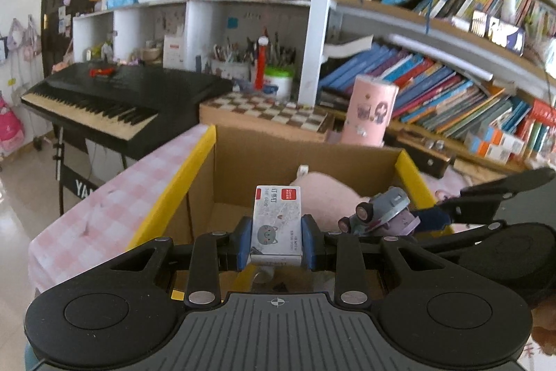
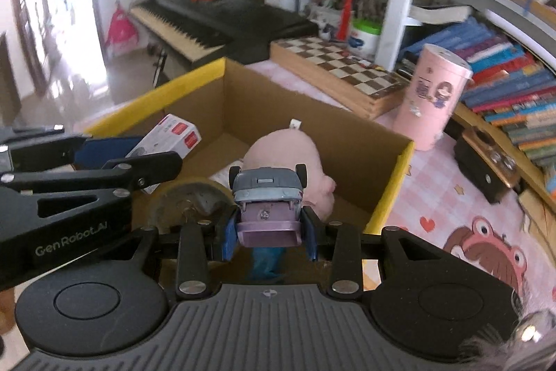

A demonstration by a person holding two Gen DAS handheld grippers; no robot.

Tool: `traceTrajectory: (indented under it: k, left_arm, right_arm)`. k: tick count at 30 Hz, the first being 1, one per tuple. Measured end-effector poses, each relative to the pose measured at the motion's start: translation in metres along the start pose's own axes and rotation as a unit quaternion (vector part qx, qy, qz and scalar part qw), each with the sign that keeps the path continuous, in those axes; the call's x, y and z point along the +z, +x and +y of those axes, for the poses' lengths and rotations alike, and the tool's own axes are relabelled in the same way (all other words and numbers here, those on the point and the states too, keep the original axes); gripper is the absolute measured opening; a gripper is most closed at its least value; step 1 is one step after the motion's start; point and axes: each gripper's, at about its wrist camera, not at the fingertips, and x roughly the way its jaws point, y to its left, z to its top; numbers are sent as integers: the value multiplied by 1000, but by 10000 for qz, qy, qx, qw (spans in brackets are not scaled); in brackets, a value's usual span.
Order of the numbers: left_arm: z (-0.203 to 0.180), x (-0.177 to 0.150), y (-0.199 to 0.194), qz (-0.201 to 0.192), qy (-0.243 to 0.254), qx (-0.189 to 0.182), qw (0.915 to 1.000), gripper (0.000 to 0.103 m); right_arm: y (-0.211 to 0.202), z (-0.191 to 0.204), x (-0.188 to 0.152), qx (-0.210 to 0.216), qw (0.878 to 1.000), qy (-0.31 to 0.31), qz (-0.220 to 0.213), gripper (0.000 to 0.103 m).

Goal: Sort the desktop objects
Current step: 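Lower both held items into the yellow box and open both grippers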

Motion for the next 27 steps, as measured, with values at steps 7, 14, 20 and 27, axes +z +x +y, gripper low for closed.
traceTrajectory:
  k: [7, 14, 20, 27]
  left_arm:
    - [7, -2, 21, 392, 0, 102, 9992, 28]
    - [8, -2, 30, 551, 60, 47, 9985, 29]
    - [9, -1, 31, 575, 32, -1, 9983, 30]
    - [12, 2, 9, 291, -73, 51, 9995, 41]
  right_arm:
    - [28, 0, 5, 209, 9986, -314, 370, 35]
    - [41, 1, 6, 375, 9961, -334, 729, 35]
    - [38, 3, 5, 305, 9964, -307, 728, 37]
    - [14, 3, 2, 88, 9997, 11, 227, 52]
